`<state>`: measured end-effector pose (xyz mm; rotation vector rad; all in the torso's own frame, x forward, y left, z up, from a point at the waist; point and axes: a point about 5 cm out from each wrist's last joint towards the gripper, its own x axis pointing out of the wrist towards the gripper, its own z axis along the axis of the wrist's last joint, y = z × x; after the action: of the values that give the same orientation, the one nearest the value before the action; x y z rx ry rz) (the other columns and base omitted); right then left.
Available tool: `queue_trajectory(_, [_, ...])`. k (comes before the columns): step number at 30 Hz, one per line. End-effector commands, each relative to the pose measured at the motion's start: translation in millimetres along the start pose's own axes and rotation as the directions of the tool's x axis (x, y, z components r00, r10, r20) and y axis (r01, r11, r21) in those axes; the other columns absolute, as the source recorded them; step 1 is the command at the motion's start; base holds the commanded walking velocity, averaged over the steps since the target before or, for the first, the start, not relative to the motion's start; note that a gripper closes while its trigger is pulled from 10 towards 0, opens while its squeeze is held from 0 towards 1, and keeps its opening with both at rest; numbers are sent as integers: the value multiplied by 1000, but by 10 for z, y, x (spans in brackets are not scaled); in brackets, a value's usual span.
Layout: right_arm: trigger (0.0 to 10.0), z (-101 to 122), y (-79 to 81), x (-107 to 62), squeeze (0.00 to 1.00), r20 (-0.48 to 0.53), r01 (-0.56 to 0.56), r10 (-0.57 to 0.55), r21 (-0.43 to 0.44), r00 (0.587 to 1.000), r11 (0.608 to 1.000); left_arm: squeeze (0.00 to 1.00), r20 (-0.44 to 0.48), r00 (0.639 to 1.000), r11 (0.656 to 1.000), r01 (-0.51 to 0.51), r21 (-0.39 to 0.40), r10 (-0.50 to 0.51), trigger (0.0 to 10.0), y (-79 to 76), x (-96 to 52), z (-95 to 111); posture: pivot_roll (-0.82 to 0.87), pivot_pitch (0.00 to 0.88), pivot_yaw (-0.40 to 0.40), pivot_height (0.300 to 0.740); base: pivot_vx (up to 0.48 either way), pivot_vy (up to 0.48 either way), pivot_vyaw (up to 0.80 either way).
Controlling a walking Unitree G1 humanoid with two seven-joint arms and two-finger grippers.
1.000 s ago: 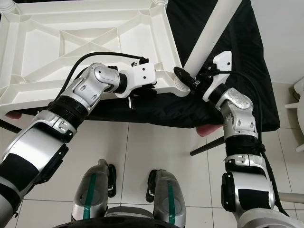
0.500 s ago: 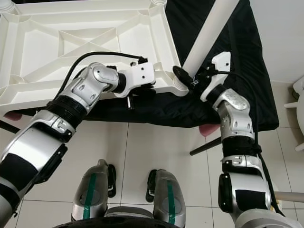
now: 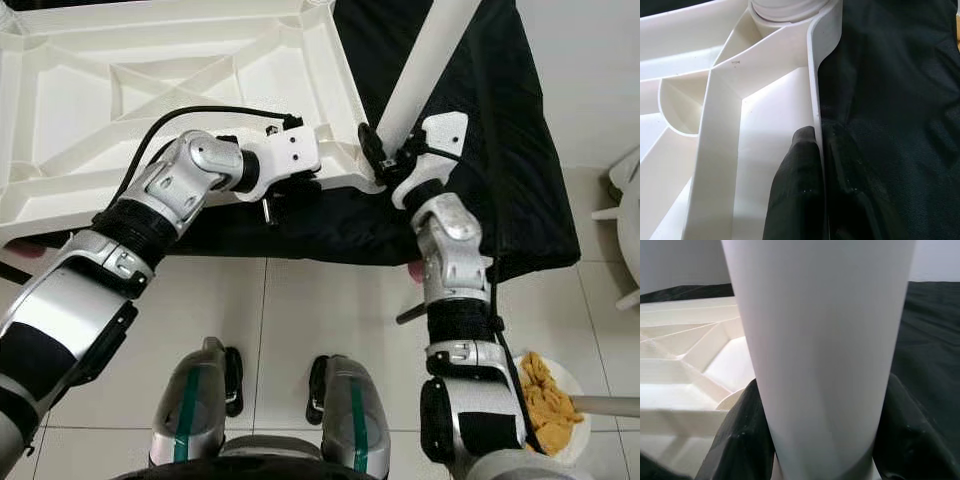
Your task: Building children table
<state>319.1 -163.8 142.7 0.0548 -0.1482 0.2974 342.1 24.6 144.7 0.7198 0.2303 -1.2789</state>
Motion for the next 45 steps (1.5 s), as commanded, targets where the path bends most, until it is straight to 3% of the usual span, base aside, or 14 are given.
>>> queue_trajectory(1, [10000, 38, 134, 46, 0, 22, 36, -37, 46, 999, 998, 0, 41, 999, 999, 24, 42, -25, 10000, -55, 55, 93, 8, 46, -42, 740, 0, 0, 0])
queue_trajectory(3, [10000, 38, 134, 46, 0, 22, 36, -37, 46, 999, 998, 0, 41, 999, 999, 24, 42, -25, 10000, -55, 55, 93, 8, 46, -42, 740, 0, 0, 0])
queue_trajectory(9, [10000, -20, 392, 92, 0, -2, 225, -225, 61, 974, 972, 0, 44, 999, 999, 22, 39, -24, 10000, -60, 62, 97, 10, 45, -46, 740, 0, 0, 0])
queue_trajectory(12, [10000, -32, 480, 104, 0, -11, 234, -234, 69, 972, 970, 0, 45, 999, 999, 22, 38, -24, 10000, -62, 64, 99, 12, 44, -47, 740, 0, 0, 0])
queue_trajectory(20, [10000, 1, 390, 75, 0, -2, 262, -262, 44, 965, 964, 0, 44, 999, 999, 23, 39, -24, 10000, -66, 61, 93, 11, 45, -47, 740, 0, 0, 0])
queue_trajectory(21, [10000, -3, 378, 68, 706, -5, 266, -266, 44, 964, 963, 0, 44, 999, 999, 22, 39, -24, 10000, -66, 61, 94, 11, 45, -47, 740, 0, 0, 0])
queue_trajectory(22, [10000, 2, 386, 61, 1000, -1, 264, -264, 53, 965, 963, 0, 44, 999, 999, 22, 39, -23, 10000, -66, 61, 93, 12, 43, -49, 740, 0, 0, 0])
queue_trajectory(28, [10000, 5, 388, 52, 1000, -1, 267, -268, 46, 963, 962, 0, 45, 999, 999, 23, 37, -24, 10000, -70, 62, 91, 11, 42, -52, 740, 0, 0, 0])
queue_trajectory(29, [10000, 3, 381, 50, 137, -4, 276, -276, 37, 961, 960, 973, 48, 998, 999, 31, 24, -32, 10000, -77, 64, 87, 10, 41, -53, 740, 0, 0, 0])
queue_trajectory(30, [10000, 3, 381, 50, 137, -4, 276, -276, 37, 961, 960, 973, 48, 998, 999, 31, 24, -32, 10000, -77, 64, 87, 10, 41, -53, 740, 0, 0, 0])
queue_trajectory(31, [10000, 4, 367, 51, 0, -7, 283, -283, 30, 959, 959, 1000, 52, 998, 999, 36, 16, -36, 10000, -82, 63, 88, 9, 39, -53, 740, 0, 0, 0])
queue_trajectory(36, [10000, 9, 350, 50, 0, -7, 291, -290, 25, 957, 957, 1000, 38, 999, 1000, 19, 25, -20, 10000, -73, 69, 82, 10, 37, -54, 740, 0, 0, 0])
queue_trajectory(37, [10000, 9, 345, 45, 0, -7, 286, -286, 21, 958, 958, 0, 40, 999, 1000, 17, 24, -18, 10000, -72, 71, 86, 10, 38, -53, 740, 0, 0, 0])
queue_trajectory(45, [10000, 37, 233, 20, 0, 3, 247, -247, -1, 969, 969, 0, 59, 998, 1000, 8, 4, -8, 10000, -80, 74, 101, 8, 42, -51, 740, 0, 0, 0])
